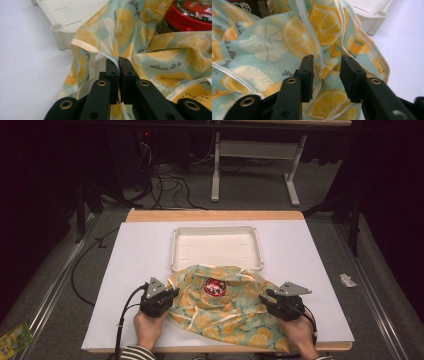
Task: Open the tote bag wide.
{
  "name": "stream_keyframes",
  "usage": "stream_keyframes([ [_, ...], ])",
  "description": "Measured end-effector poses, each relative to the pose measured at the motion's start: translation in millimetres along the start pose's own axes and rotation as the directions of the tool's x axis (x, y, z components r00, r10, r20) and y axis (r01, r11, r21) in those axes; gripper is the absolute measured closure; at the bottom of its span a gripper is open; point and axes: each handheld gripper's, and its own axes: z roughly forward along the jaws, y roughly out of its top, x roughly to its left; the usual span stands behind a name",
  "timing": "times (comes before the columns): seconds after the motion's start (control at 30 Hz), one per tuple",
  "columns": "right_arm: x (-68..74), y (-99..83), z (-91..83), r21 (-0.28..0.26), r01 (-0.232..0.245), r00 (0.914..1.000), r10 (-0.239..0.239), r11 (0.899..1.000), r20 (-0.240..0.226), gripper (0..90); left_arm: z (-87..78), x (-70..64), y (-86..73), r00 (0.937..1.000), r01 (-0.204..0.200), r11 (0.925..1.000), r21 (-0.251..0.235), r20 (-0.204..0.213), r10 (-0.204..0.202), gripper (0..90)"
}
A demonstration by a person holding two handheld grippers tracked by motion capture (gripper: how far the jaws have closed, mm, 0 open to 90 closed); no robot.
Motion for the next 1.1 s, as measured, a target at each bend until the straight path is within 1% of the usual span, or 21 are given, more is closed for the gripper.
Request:
stream_keyframes([
  [0.07,1.2,1.2,-4.0,-0.021,-0.009,0.9999,0.009,1.000,0.008,57.8,0.3,-1.1,0.0,1.0000,-0.003,1.0000,0.005,0.007,0.003,89.0],
  [0.1,1.5,2.6,-8.1,-0.044,-0.006,0.9999,0.006,0.999,0.010,56.1,0.1,-1.6,0.1,0.9999,-0.005,1.0000,0.007,0.009,0.005,89.3],
  [0.13,2.2,3.6,-11.6,-0.058,-0.004,0.9999,0.005,0.998,0.014,55.6,-0.3,-2.3,0.4,0.9999,-0.009,0.9999,0.008,0.014,0.009,89.4],
  [0.17,4.0,5.7,-17.5,-0.095,0.004,0.9999,-0.003,0.996,0.015,55.2,-0.7,-2.6,0.9,0.9997,-0.017,0.9998,0.013,0.015,0.017,89.5],
  [0.2,5.3,7.5,-21.1,-0.104,0.006,0.9999,-0.005,0.995,0.012,54.9,-0.4,-4.1,1.8,0.9997,-0.017,0.9998,0.009,0.018,0.017,89.6],
  [0.23,7.9,11.1,-25.5,-0.117,0.013,0.9999,-0.013,0.993,0.002,55.3,-0.6,-4.7,3.1,0.9994,-0.029,0.9995,0.015,0.022,0.028,89.6],
  [0.3,12.9,16.6,-31.3,-0.137,0.042,0.9991,-0.042,0.990,-0.001,59.3,0.0,-8.1,6.0,0.9989,-0.036,0.9993,0.009,0.030,0.036,89.7],
  [0.37,18.7,22.9,-33.4,-0.147,0.057,0.9980,-0.060,0.987,-0.019,64.8,1.0,-10.6,8.5,0.9982,-0.047,0.9988,0.012,0.037,0.046,89.8],
  [0.43,23.9,29.2,-30.6,-0.148,0.071,0.9956,-0.080,0.986,-0.049,71.5,2.7,-12.2,10.3,0.9977,-0.049,0.9987,0.011,0.048,0.048,89.9],
  [0.47,25.9,31.7,-28.7,-0.144,0.074,0.9946,-0.084,0.987,-0.061,74.4,4.0,-13.0,11.3,0.9977,-0.040,0.9992,0.005,0.056,0.040,89.9],
  [0.57,34.3,42.4,-15.0,-0.124,0.110,0.9882,-0.122,0.986,-0.093,84.5,6.2,-14.3,13.2,0.9968,-0.045,0.9990,0.011,0.067,0.044,90.0],
  [0.63,40.0,49.8,-1.5,-0.103,0.124,0.9858,-0.134,0.987,-0.100,88.5,8.0,-16.4,14.2,0.9967,-0.045,0.9990,0.007,0.068,0.044,90.0],
  [0.7,42.9,55.2,9.7,-0.083,0.127,0.9851,-0.136,0.988,-0.105,90.0,8.7,-17.0,15.3,0.9960,-0.055,0.9984,0.011,0.071,0.054,90.0],
  [0.8,44.2,60.7,28.1,-0.046,0.132,0.9865,-0.136,0.990,-0.091,90.0,10.4,-17.5,16.2,0.9957,-0.056,0.9984,0.013,0.074,0.055,90.0],
  [0.83,43.3,61.9,35.6,-0.033,0.120,0.9891,-0.122,0.992,-0.083,90.0,10.9,-17.6,16.2,0.9957,-0.057,0.9983,0.014,0.074,0.055,90.0],
  [0.87,43.0,62.6,39.0,-0.021,0.111,0.9909,-0.112,0.994,-0.074,90.0,12.0,-18.1,16.2,0.9958,-0.053,0.9985,0.013,0.075,0.052,90.0],
  [0.9,41.3,63.6,44.7,-0.007,0.108,0.9920,-0.109,0.994,-0.064,90.0,12.5,-18.1,16.4,0.9957,-0.055,0.9983,0.018,0.076,0.053,90.0],
  [0.97,38.6,64.1,50.8,0.027,0.100,0.9942,-0.099,0.995,-0.042,90.0,12.7,-17.9,16.4,0.9958,-0.060,0.9978,0.028,0.071,0.058,90.0],
  [1.0,37.1,63.7,52.9,0.040,0.096,0.9948,-0.095,0.995,-0.038,90.0,12.9,-17.6,16.2,0.9964,-0.057,0.9978,0.034,0.066,0.054,90.0],
  [1.03,34.3,62.3,56.3,0.075,0.084,0.9962,-0.082,0.994,-0.031,90.0,12.8,-17.0,16.1,0.9965,-0.062,0.9971,0.043,0.059,0.059,90.0],
  [1.1,32.0,58.9,58.0,0.112,0.089,0.9959,-0.090,0.990,0.004,90.0,11.9,-15.7,14.9,0.9968,-0.072,0.9954,0.064,0.039,0.069,90.0],
])
